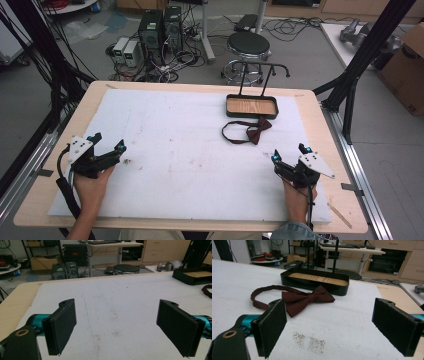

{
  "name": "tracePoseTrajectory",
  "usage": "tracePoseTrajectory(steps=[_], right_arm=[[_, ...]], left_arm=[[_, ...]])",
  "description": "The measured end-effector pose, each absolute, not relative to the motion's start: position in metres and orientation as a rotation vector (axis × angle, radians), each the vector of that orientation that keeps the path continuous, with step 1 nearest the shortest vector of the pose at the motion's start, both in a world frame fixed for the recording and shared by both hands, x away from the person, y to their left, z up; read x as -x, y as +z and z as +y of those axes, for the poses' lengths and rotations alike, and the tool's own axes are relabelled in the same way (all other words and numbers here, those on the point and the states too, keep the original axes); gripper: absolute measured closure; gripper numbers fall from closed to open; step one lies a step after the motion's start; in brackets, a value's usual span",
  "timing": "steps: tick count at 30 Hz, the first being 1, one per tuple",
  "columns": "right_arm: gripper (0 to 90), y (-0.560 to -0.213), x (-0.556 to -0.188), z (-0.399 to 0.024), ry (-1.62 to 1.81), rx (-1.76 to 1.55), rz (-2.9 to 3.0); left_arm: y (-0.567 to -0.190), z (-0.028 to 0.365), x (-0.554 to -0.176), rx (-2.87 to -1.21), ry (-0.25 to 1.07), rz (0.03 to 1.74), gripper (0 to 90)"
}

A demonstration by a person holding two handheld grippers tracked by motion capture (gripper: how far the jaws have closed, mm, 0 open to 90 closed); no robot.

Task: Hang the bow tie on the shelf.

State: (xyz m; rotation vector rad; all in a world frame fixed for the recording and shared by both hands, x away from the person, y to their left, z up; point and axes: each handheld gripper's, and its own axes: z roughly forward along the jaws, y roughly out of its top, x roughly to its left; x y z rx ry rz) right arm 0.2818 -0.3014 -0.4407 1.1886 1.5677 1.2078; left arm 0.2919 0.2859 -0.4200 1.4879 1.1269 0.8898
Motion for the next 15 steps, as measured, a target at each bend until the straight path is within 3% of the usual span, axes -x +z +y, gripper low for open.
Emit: tracePoseTrajectory(steps=[15], right_arm=[[11.5, -0.4407, -0.2810, -0.3010, 1.186, -1.186, 1.566]], left_arm=[[-0.4205, 0.2872, -0.2902, -1.476, 0.889, 1.126, 17.0]])
